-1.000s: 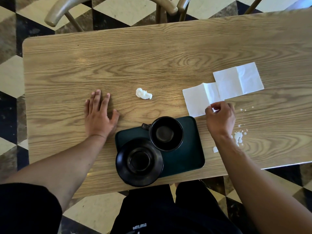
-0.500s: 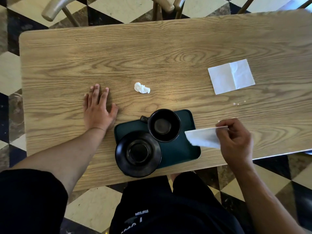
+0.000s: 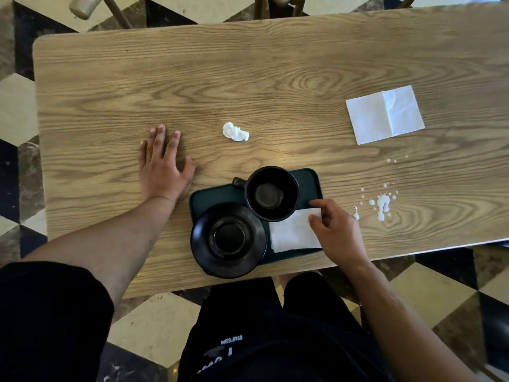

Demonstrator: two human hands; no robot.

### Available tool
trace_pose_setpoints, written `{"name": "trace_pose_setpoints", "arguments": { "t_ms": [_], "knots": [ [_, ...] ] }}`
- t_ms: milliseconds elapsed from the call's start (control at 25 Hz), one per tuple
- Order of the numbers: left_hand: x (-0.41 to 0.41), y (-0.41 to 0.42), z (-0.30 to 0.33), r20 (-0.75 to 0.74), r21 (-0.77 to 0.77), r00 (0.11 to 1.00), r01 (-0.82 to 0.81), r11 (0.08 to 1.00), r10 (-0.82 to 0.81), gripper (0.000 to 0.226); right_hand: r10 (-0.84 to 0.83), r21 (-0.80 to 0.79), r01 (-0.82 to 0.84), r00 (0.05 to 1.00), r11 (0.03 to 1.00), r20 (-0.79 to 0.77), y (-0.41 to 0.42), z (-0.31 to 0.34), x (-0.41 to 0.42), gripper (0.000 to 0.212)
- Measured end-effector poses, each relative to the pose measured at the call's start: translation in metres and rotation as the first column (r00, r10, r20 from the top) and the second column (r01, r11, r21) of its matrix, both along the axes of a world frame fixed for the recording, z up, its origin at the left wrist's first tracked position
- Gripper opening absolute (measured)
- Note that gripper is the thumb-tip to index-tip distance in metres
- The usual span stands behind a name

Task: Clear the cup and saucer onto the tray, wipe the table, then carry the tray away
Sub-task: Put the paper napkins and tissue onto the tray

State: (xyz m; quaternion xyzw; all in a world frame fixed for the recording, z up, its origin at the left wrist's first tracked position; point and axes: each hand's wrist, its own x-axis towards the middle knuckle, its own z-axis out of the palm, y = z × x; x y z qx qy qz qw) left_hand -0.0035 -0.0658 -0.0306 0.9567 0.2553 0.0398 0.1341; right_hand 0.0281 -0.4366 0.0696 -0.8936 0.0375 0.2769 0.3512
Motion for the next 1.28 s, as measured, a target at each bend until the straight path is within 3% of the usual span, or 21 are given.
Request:
{"name": "trace_pose_setpoints", "arguments": {
  "t_ms": [120,280,1000,1280],
  "knots": [
    [0.000,0.000,0.000,-0.008,0.002,1.000,0.002,1.000,-0.002,0.066,0.113,-0.071,-0.107,0.990,0.992,0.088,-0.005,0.002,0.003,0.044],
    [0.001,-0.001,0.001,-0.023,-0.003,1.000,-0.002,1.000,0.002,0.067,0.209,-0.128,-0.181,0.943,0.975,0.258,-0.015,-0.004,-0.006,0.043],
    [0.000,-0.002,0.002,-0.018,-0.032,1.000,-0.010,0.999,0.010,0.067,0.069,-0.157,-0.032,0.968,0.987,0.240,-0.039,-0.023,-0.069,0.044],
    [0.000,-0.002,0.000,-0.003,-0.028,1.000,-0.008,1.000,0.007,0.068,0.098,-0.181,-0.063,0.976,0.981,0.193,-0.037,-0.020,-0.066,0.050]
  ]
}}
